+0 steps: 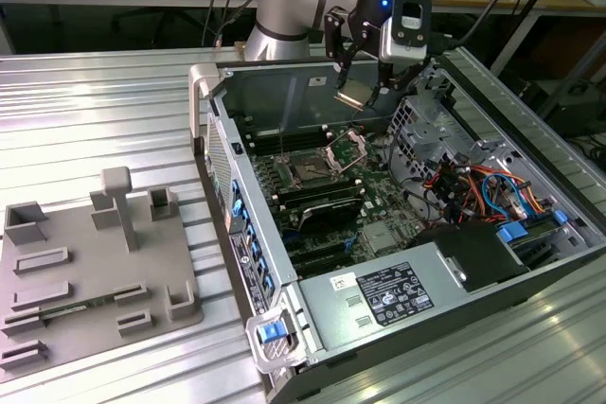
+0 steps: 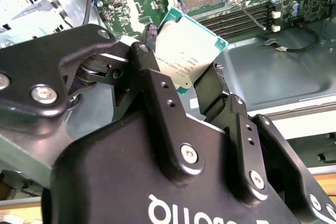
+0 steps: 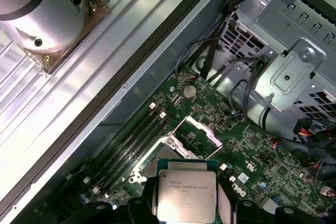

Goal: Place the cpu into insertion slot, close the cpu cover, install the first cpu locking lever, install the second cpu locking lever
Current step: 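Place the cpu into insertion slot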

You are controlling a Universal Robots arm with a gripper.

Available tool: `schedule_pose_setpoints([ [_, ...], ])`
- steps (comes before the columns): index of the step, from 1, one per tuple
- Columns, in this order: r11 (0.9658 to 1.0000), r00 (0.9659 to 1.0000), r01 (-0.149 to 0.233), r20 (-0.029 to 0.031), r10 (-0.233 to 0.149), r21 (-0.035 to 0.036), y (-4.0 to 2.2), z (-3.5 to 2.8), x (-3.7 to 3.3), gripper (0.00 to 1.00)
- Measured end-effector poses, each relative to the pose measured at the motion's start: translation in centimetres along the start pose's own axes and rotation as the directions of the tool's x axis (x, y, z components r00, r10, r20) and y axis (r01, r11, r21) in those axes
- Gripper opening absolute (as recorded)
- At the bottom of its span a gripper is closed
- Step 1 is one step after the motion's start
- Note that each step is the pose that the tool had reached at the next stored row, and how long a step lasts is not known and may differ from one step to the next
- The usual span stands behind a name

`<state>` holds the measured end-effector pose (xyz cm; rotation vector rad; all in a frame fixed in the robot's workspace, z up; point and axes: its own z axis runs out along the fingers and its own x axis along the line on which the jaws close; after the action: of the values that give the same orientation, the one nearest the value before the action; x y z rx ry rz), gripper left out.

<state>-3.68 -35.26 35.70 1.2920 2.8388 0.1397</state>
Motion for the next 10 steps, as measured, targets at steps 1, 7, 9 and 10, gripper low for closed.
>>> schedule_pose_setpoints([
  [1, 1.0, 1.0, -0.004, 0.0003, 0.004, 0.0, 0.0, 0.0, 0.0, 0.55],
  [7, 0.9996, 0.9996, -0.029, 0.0026, 0.029, -0.0006, -0.03, 0.02, 0.03, 0.55],
  [9, 0.9993, 0.9993, -0.037, 0.0033, 0.037, -0.0007, -0.04, 0.02, 0.03, 0.55],
  [10, 0.999, 0.999, -0.044, 0.0039, 0.044, -0.0009, -0.04, 0.03, 0.03, 0.55],
])
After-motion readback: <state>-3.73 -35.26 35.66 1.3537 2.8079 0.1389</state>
